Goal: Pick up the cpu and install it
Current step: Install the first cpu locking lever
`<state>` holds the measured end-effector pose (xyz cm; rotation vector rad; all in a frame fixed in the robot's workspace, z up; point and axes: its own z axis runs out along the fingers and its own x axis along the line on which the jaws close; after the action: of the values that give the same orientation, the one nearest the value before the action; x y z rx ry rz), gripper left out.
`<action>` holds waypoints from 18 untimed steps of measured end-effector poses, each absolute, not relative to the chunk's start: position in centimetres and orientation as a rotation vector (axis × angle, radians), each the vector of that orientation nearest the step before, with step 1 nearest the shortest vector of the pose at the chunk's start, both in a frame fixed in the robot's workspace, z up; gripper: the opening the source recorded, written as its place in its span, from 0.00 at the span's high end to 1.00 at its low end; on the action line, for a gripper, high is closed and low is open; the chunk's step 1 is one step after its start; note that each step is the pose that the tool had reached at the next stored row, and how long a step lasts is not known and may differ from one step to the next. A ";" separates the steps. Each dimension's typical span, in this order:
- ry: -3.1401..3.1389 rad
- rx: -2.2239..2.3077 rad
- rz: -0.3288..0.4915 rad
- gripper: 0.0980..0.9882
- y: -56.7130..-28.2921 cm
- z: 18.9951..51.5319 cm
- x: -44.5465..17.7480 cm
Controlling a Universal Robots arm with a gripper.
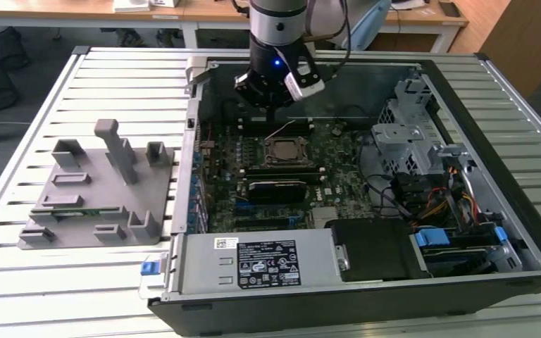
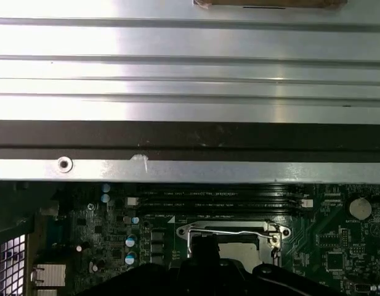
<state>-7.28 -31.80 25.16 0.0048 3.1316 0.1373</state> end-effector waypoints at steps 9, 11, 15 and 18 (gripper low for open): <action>3.131 0.005 0.161 0.99 -31.8 25.0 -7.3; 3.131 0.005 0.161 0.99 -31.8 25.0 -7.3; 3.131 0.005 0.161 0.99 -31.8 25.0 -7.3; 3.131 0.005 0.163 0.99 -32.0 24.9 -7.2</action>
<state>-7.17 -31.98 24.90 0.0047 3.1308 0.1630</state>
